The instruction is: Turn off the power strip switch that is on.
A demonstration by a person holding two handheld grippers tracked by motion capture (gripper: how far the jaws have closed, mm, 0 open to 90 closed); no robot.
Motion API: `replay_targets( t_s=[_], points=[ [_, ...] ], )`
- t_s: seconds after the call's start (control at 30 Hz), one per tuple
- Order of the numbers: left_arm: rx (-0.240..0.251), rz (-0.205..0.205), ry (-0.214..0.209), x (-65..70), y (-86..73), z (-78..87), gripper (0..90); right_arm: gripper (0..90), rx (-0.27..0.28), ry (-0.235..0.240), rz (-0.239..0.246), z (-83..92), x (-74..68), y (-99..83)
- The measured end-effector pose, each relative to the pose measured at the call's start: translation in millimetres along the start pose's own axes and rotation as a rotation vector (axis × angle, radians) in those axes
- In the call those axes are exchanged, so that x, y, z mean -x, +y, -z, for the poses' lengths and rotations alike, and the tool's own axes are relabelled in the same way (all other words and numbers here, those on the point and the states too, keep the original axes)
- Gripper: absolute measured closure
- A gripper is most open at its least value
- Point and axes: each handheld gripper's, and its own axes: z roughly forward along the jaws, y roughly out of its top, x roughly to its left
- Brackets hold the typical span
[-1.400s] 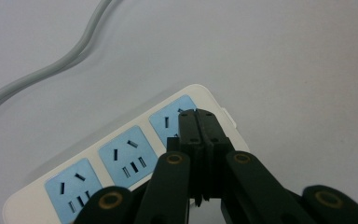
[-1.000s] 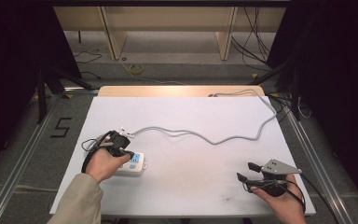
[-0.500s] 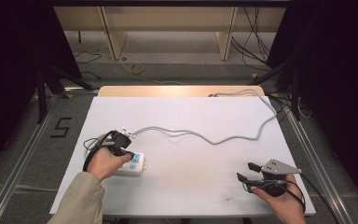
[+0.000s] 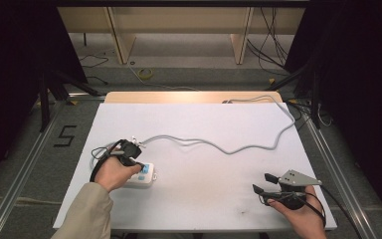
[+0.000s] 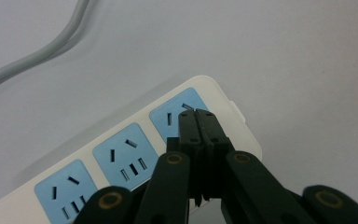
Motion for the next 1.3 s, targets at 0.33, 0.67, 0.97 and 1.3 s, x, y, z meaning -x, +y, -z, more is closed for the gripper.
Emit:
replay_targets(
  t_s=[0.33,0.67,0.97,1.3],
  points=[
    [-0.020,-0.012,-0.003,1.5,0.2,-2.1,89.4,38.3,-0.001,0.001,0.000,0.0,0.0,0.0],
    [-0.043,-0.020,-0.008,2.8,-0.3,-3.4,89.5,38.3,-0.003,0.000,0.001,-0.1,-0.1,0.0],
    [-0.064,-0.031,-0.011,3.7,-0.8,-4.7,89.4,38.3,-0.004,0.000,0.001,-0.1,-0.1,0.1],
    [-0.084,-0.037,-0.011,4.7,-1.3,-5.7,89.4,38.3,-0.004,0.000,0.002,-0.4,-0.2,0.0]
  ],
)
